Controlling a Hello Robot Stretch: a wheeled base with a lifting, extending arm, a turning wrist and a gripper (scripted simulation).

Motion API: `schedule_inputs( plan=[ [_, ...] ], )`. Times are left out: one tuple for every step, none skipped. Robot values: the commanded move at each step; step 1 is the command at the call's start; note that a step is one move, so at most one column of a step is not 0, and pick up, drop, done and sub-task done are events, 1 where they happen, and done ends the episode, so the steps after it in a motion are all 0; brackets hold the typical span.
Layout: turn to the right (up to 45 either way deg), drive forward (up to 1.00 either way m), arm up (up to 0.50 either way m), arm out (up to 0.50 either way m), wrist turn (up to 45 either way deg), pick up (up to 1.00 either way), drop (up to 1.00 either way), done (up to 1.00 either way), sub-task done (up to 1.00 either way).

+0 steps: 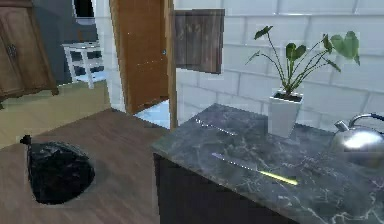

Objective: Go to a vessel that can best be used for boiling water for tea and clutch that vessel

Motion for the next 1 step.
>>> schedule_inputs(
  plan=[
    [42.0,0.00,0.00,0.00,0.0,0.00,0.00,0.00,0.00]
  ],
)
